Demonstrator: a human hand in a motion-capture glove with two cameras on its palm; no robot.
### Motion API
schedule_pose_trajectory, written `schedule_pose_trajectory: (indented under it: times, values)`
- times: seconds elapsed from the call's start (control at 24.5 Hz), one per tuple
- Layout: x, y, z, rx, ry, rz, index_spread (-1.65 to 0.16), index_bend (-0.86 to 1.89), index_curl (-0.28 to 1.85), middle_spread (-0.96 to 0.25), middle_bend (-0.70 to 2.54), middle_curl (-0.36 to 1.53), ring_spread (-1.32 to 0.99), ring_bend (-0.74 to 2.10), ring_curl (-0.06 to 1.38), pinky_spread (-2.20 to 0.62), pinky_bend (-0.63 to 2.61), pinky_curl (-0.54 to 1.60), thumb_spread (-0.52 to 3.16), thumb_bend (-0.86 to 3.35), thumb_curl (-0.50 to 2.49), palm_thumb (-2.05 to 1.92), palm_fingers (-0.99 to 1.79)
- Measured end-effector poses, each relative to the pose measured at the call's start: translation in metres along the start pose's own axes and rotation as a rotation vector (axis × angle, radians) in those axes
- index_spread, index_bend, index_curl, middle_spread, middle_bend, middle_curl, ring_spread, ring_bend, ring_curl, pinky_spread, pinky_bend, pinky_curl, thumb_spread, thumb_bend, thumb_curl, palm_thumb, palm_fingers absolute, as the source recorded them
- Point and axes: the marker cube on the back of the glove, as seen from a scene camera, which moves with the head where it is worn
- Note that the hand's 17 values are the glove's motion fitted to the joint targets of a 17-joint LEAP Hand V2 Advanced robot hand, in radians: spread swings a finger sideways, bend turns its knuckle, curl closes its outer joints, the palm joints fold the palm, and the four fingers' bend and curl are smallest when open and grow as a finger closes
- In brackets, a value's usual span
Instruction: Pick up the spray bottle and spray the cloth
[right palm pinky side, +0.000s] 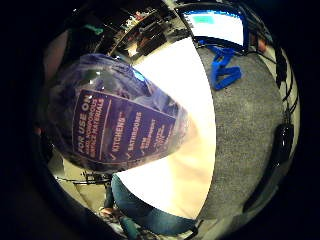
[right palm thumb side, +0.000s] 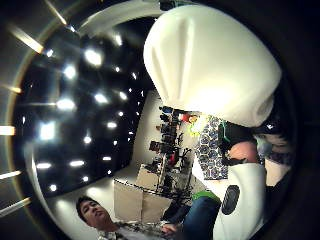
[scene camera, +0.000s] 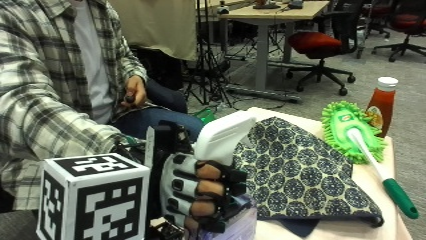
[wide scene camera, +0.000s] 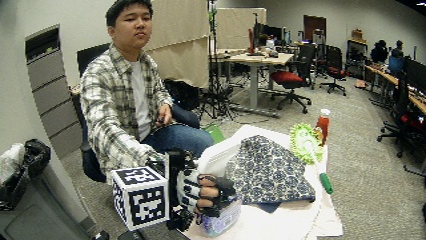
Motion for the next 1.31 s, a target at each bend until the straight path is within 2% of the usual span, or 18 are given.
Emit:
schedule_pose_trajectory:
  times: [0.49, 1.31]
  values:
    - [-0.002, 0.008, -0.008, -0.027, 0.126, 0.02, -0.25, 0.14, 0.33, -0.07, 0.38, 0.44, -0.14, 0.48, 0.39, 0.11, 0.18, 0.25, 0.95, -0.02, 0.54, 0.99, 0.91]
    - [0.0, 0.021, -0.026, 0.003, 0.281, 0.011, -0.25, 0.05, 0.24, -0.06, 0.33, 0.45, -0.15, 0.51, 0.42, 0.08, 0.36, 0.35, 0.92, -0.02, 0.52, 1.01, 0.89]
